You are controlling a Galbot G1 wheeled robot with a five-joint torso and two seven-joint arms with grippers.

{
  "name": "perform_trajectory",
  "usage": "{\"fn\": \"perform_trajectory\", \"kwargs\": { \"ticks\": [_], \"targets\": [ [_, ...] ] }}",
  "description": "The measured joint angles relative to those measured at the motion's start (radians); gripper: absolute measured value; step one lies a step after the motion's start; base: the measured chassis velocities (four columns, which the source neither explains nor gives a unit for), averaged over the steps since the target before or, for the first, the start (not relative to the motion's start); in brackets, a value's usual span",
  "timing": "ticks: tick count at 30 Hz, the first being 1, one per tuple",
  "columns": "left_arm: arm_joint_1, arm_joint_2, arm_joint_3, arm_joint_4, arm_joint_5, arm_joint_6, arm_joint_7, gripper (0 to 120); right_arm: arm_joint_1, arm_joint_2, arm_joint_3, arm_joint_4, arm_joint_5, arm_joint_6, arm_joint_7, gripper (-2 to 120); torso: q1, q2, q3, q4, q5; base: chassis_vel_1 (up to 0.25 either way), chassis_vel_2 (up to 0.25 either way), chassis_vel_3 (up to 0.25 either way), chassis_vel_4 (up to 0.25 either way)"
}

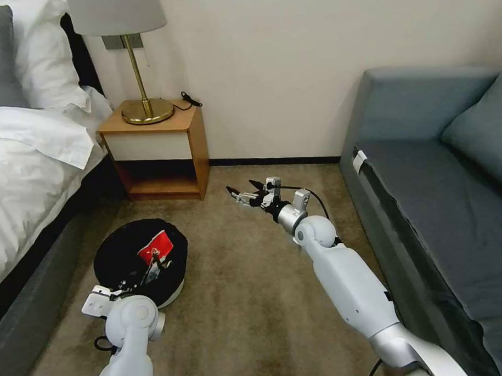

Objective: Pick up the trash bin, then pick up the garbage on the floor and place it into the trash bin.

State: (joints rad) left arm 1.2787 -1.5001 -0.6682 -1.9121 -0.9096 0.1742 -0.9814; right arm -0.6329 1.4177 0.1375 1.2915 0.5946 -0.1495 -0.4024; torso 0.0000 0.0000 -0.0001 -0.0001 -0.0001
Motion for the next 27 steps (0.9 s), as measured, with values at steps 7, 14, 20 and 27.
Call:
{"fn": "perform_trajectory", "kwargs": {
  "ticks": [7, 14, 20, 27],
  "targets": [
    [0.056, 0.029, 0.000, -0.050, 0.104, 0.018, 0.030, 77, -0.023, 0.006, 0.029, 0.024, -0.003, 0.004, 0.014, 100, 0.000, 0.000, 0.000, 0.0001, 0.0000, 0.000, 0.000, 0.000, 0.000],
    [0.156, 0.091, 0.000, -0.078, 0.543, -0.011, 0.303, 99, -0.065, 0.028, 0.075, 0.055, -0.021, 0.015, 0.069, 100, 0.000, 0.000, 0.000, 0.0002, -0.0001, 0.000, 0.000, 0.000, 0.000],
    [0.230, 0.146, 0.002, -0.080, 0.890, -0.144, 0.569, 100, -0.119, 0.038, 0.128, 0.088, -0.021, 0.011, 0.115, 100, 0.000, 0.000, 0.000, 0.0001, 0.0000, 0.000, 0.000, 0.000, 0.000],
    [0.261, 0.152, 0.030, -0.088, 1.033, -0.276, 0.660, 100, -0.194, 0.040, 0.189, 0.126, -0.031, -0.001, 0.172, 100, 0.000, 0.000, 0.000, 0.0000, 0.0001, 0.000, 0.000, 0.000, 0.000]
  ]
}}
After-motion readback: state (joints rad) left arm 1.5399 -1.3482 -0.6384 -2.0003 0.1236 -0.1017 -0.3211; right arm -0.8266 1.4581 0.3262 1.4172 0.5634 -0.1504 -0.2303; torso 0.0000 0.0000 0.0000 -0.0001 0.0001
